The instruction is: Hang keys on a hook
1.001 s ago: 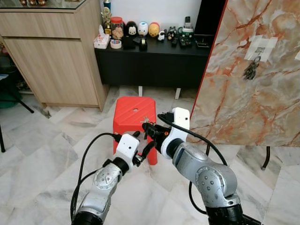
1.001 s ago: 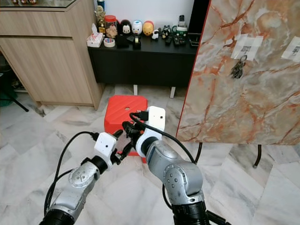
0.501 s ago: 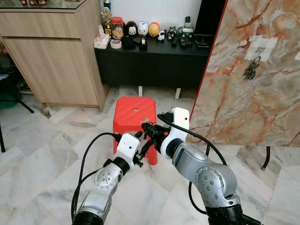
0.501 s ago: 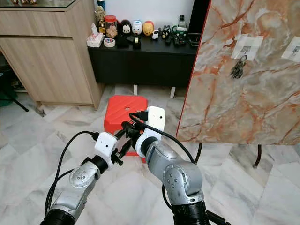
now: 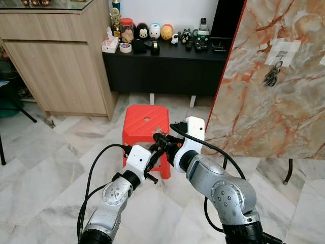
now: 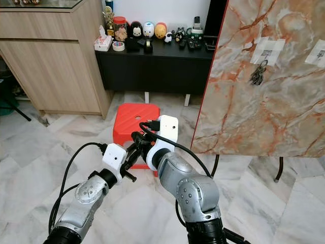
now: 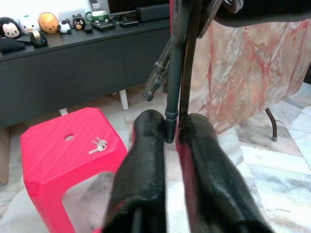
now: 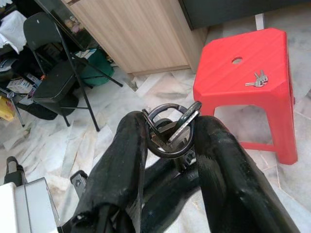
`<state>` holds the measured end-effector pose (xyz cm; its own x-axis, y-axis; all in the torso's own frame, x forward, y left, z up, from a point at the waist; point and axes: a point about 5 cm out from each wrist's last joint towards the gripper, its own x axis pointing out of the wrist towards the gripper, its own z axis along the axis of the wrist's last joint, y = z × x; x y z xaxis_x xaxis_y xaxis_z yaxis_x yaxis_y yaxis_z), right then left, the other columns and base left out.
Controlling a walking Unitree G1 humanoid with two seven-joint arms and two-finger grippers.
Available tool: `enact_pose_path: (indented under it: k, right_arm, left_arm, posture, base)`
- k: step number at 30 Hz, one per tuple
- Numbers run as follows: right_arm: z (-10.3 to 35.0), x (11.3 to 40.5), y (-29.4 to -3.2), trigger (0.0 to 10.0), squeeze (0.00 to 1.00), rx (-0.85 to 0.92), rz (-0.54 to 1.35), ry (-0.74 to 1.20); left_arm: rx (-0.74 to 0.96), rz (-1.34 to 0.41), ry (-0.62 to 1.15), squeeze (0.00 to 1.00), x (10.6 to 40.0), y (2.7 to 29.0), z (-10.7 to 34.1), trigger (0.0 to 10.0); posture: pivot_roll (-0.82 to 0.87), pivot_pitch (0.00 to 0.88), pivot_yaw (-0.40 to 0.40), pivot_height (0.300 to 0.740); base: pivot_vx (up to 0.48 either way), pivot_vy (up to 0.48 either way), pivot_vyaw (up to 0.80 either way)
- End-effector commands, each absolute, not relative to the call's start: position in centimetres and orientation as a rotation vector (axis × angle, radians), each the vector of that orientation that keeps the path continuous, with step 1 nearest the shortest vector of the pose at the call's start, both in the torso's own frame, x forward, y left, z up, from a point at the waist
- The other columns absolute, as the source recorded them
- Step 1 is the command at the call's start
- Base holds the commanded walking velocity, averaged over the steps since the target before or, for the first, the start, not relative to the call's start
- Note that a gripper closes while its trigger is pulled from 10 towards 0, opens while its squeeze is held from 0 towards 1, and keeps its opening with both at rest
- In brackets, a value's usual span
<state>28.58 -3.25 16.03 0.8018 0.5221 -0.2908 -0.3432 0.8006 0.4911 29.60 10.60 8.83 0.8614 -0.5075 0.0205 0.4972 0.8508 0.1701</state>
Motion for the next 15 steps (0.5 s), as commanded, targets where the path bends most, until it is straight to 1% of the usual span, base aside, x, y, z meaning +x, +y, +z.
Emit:
enact_pose_path:
  k: [1,9,15]
  right_arm:
    - [17.2,27.9,-1.3,10.0,0.00,0.506,0.531,0.407]
    - [17.2,28.0,-1.5,10.0,0.00,0.506,0.524,0.407]
    - [17.1,28.4,-2.9,10.0,0.00,0.477,0.483,0.395]
  left_arm:
    - [0.160,-0.519,-0.073,0.00,29.7,10.7,8.9,0.0]
    - [0.159,-0.511,-0.074,0.00,29.6,10.9,8.8,0.0]
    - [0.163,-0.503,-0.073,0.00,29.6,11.2,8.8,0.0]
  posture:
    - [0.04,0.033,-0.074,0.740]
    - [0.04,0.035,-0.074,0.740]
    - [0.04,0.036,-0.074,0.740]
  base:
    - [0.000,0.000,0.00]
    - [0.000,0.000,0.00]
    - [0.000,0.000,0.00]
